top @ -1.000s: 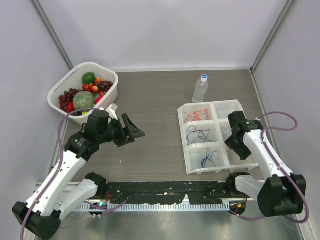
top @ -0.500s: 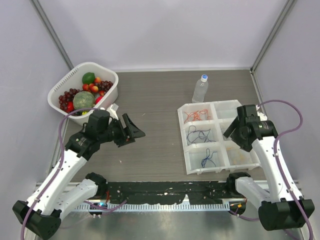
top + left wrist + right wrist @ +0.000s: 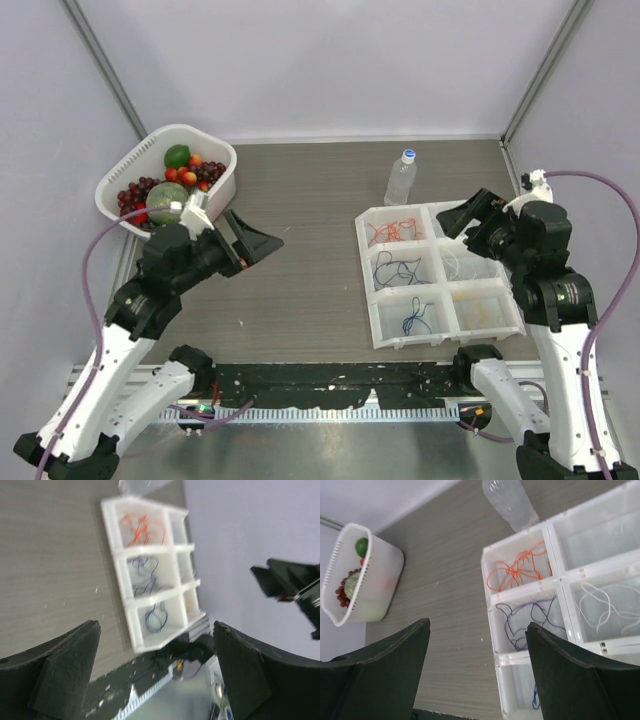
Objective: Untangle the cables
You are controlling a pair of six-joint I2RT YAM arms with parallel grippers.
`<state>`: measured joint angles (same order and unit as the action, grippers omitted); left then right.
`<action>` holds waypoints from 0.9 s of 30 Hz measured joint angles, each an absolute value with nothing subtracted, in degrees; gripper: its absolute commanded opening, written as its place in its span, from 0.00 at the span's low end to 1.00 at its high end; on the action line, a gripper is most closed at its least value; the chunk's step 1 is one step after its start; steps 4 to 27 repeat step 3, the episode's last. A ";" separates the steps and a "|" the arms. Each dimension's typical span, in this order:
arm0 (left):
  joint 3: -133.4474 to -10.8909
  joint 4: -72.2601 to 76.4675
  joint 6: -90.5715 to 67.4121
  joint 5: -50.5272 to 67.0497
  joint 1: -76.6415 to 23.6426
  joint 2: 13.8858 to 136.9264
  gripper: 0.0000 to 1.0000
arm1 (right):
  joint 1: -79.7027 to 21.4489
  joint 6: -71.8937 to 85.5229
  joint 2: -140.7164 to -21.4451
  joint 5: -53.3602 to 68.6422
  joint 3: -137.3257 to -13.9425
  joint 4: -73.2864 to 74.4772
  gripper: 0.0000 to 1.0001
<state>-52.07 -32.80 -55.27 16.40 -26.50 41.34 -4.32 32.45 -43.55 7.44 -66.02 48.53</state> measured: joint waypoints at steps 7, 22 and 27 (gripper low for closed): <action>-55.00 -29.85 -54.50 11.14 -26.50 38.00 1.00 | -4.32 31.86 -40.64 7.09 -66.35 45.04 0.83; -55.00 -29.85 -54.50 11.14 -26.50 38.00 1.00 | -4.32 31.86 -40.64 7.09 -66.35 45.04 0.83; -55.00 -29.85 -54.50 11.14 -26.50 38.00 1.00 | -4.32 31.86 -40.64 7.09 -66.35 45.04 0.83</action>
